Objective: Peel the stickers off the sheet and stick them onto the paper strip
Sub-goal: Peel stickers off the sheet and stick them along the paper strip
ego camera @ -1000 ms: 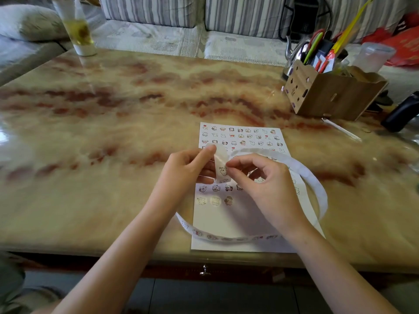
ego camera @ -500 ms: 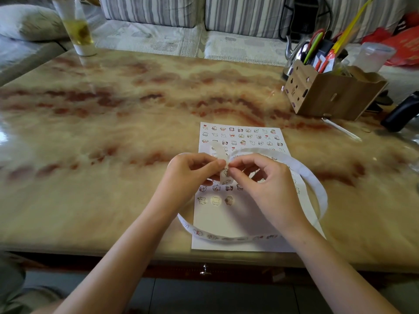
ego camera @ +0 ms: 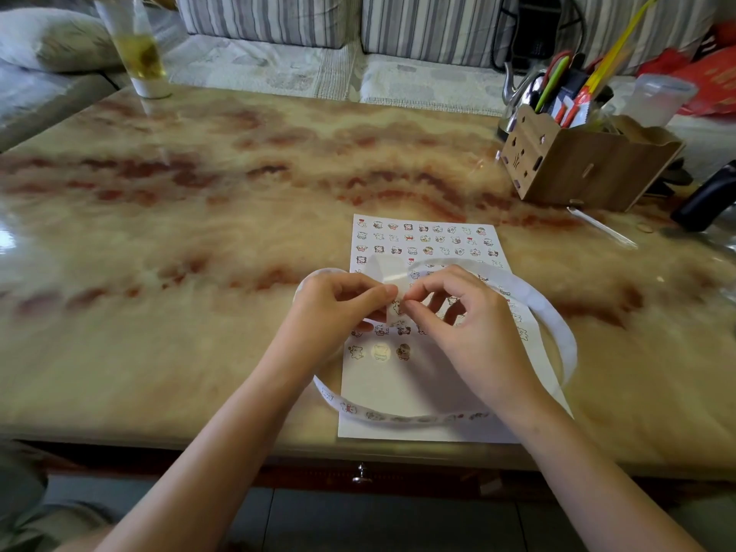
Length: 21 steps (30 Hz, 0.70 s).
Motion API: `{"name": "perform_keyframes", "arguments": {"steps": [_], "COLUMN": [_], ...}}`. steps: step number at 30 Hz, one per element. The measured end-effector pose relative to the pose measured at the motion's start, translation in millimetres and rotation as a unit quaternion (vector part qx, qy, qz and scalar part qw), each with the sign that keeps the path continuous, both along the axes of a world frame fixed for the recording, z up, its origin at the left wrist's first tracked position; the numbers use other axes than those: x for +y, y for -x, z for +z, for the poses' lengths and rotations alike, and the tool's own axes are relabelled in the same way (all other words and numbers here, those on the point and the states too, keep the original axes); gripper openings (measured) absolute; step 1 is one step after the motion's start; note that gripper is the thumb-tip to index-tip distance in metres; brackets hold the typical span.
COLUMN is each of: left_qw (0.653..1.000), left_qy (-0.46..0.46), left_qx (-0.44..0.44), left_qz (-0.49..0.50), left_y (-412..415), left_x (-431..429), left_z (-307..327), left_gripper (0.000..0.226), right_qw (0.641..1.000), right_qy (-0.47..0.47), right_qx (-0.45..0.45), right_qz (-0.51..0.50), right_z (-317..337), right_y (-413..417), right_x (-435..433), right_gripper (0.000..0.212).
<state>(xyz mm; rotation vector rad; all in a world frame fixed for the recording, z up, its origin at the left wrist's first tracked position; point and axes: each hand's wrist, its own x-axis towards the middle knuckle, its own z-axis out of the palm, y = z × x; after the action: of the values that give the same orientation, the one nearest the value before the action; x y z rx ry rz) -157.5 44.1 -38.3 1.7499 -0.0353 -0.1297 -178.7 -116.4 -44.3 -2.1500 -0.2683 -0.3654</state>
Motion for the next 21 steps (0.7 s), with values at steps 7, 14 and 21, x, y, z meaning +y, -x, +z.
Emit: {"name": "perform_keyframes", "arguments": {"steps": [7,14,21], "left_qw": [1.000,0.999,0.995], "left_qy": [0.002,-0.036,-0.097], "left_qx": [0.014,0.001,-0.017], "left_qz": [0.007,0.024,0.022], "left_y": [-2,-4,-8], "left_x": [1,3,4], "left_z": [-3,-8,-14], "left_gripper": [0.018,0.020,0.022], "right_qw": [0.990,0.996,0.950], "right_qy": [0.107,-0.072,-0.100], "right_qx": [-0.087,0.049,0.295], "right_qz": [0.029,0.037,-0.004], "right_z": [-5,11,11], "right_y": [1,8,-1], "right_x": [-4,-10,-33], "right_gripper": [0.010,0.004,0.007]}}
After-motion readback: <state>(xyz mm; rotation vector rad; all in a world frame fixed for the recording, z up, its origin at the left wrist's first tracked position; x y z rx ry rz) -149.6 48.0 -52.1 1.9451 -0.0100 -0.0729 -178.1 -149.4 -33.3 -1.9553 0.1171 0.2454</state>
